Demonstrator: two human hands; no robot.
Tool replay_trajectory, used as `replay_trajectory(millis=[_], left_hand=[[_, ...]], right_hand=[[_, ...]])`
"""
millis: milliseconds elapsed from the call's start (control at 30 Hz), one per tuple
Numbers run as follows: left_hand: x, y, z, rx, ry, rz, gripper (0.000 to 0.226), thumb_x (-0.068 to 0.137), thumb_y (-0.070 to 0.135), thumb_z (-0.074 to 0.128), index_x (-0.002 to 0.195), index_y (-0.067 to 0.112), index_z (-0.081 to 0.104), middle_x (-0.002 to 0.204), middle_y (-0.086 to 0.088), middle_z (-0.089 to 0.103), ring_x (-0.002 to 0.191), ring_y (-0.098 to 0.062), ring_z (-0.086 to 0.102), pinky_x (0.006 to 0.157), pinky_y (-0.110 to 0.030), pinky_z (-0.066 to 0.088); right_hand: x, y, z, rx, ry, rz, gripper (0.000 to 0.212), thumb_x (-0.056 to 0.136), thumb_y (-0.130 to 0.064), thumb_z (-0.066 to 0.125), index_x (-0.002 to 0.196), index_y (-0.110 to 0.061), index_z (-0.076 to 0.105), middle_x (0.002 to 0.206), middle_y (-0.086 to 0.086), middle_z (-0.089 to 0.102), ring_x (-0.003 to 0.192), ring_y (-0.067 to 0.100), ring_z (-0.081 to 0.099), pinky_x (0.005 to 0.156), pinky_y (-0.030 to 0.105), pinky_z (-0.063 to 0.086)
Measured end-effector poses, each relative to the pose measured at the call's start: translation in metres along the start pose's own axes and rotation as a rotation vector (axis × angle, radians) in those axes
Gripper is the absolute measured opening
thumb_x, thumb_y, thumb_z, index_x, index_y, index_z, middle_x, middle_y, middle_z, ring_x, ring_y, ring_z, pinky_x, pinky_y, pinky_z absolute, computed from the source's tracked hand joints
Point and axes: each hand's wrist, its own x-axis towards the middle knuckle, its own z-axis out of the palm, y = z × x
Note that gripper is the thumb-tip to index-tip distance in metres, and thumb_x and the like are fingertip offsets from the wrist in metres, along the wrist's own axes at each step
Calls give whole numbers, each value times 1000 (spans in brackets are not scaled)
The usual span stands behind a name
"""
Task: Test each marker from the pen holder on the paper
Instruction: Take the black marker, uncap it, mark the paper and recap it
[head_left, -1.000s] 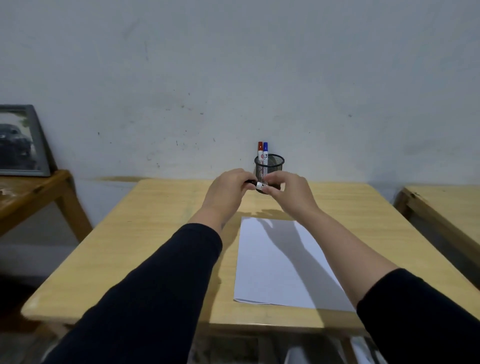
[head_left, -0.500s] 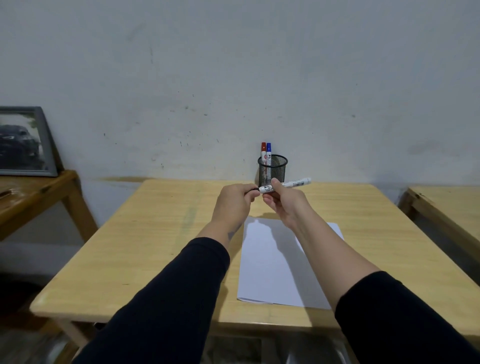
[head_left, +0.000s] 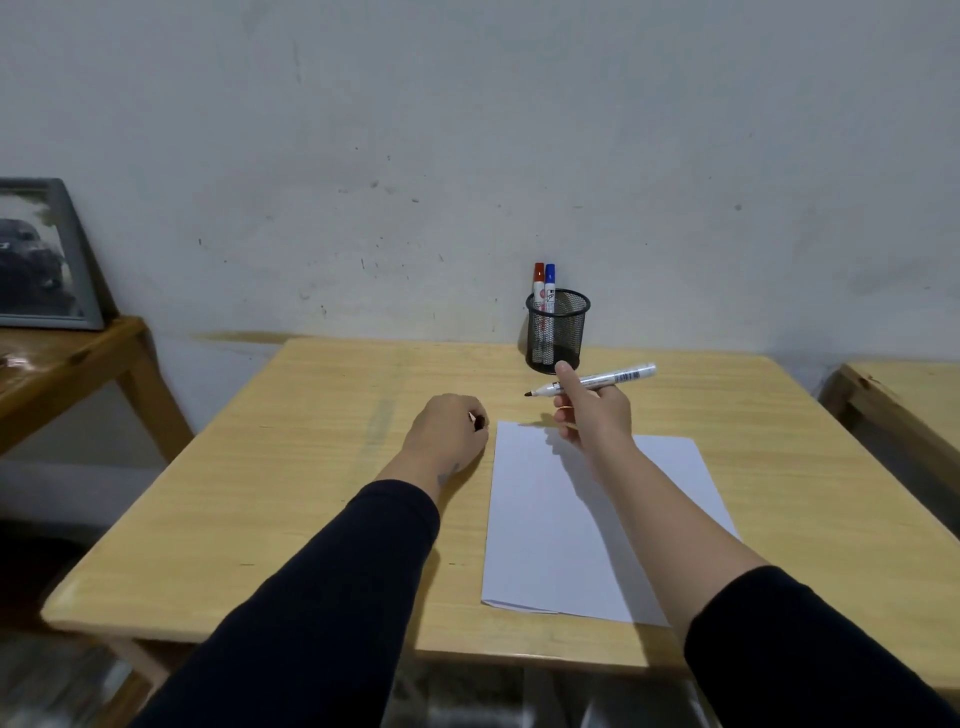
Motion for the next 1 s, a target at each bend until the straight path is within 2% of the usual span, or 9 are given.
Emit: replay_trajectory(millis=[67,100,200,267,333,433,533,700,1000], left_hand=[[0,-3,4,19,-7,44,21,88,17,55,104,17,69,76,5,55,69,-14,51,59,-24,40],[-2,-4,6,12,1,64,24,90,23,55,111,19,66,81,4,53,74,-14,51,64,-25,41],[-8,-14,13,105,95,107,47,90,47,50,131,25,50,112,1,53,107,-19,49,89,-34,41],[-10,-21,19,230,118,110,66,87,59,46,142,24,37,139,1,45,132,-20,35,107,-41,28],[-10,-26,24,327,46,97,80,86,67,38,149,20,23,156,4,27,147,-17,15,118,-47,10],[-9,-30,27,380,-29,98,83,86,69,31,151,19,16,161,6,12,149,-12,2,120,-48,-2],[-8,-32,27,380,-26,98,84,86,69,31,151,20,16,162,7,11,149,-10,2,121,-46,-1],[-8,-31,27,385,-9,96,84,86,69,32,151,19,17,161,7,13,149,-9,4,121,-44,1],[-10,-30,26,392,-27,92,83,86,68,31,152,19,16,162,7,11,149,-9,2,121,-43,-2]], right_hand=[[3,4,1,-27,1,-25,25,84,-31,69,87,-8,61,63,1,57,44,8,51,44,21,42],[4,6,3,-30,-4,-43,22,86,-29,68,84,-8,61,63,2,58,43,9,52,44,20,42],[6,9,13,14,-78,-75,17,90,-24,62,89,-8,64,67,7,62,47,16,55,42,23,47],[10,13,22,81,-135,-58,21,90,-22,62,98,-3,65,72,11,64,49,21,56,42,26,48],[12,17,29,128,-175,-44,17,88,-16,64,98,-2,66,77,15,61,51,20,53,41,25,45],[14,22,35,41,-170,-84,19,86,-16,66,88,3,65,71,18,57,45,18,50,40,25,46],[15,26,37,-140,-93,-190,31,87,-23,64,77,6,63,58,15,58,30,13,47,35,21,42],[22,35,38,-427,-13,-287,38,86,-27,59,71,7,65,54,8,62,32,8,50,38,17,43],[26,40,40,-544,-20,-327,38,86,-28,56,69,3,66,50,3,61,30,7,48,42,21,46]])
